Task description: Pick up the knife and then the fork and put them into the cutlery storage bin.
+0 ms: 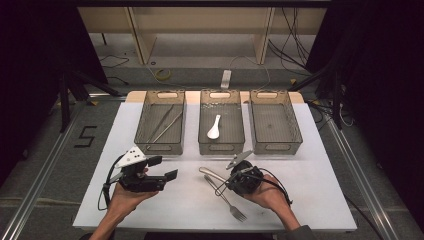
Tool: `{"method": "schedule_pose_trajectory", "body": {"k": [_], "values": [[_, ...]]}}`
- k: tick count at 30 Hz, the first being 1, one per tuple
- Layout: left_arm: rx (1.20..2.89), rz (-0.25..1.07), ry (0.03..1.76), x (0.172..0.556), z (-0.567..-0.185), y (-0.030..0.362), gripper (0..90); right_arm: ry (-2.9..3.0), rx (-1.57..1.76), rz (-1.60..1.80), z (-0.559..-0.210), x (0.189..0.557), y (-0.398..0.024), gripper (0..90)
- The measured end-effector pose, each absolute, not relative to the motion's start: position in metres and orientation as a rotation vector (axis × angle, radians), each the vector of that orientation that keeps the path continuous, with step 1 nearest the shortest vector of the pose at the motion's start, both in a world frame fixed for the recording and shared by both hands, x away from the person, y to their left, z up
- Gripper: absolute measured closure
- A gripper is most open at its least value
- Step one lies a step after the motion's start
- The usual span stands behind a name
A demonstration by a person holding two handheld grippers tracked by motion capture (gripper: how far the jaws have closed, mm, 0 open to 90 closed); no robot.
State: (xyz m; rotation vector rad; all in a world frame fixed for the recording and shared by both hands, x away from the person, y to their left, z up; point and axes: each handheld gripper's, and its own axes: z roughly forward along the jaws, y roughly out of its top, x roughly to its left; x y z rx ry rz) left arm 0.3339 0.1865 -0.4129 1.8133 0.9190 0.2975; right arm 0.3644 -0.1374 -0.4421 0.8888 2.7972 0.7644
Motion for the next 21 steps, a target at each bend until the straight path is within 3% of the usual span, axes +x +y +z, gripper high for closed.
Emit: {"method": "schedule_pose_trajectory", "body": {"k": [21], "values": [[1.786, 0.317, 0.923, 0.333, -0.411, 0.188, 20.5, 2.6, 1.062, 0.89, -0.399, 0.396, -0.189, 80.8]]}}
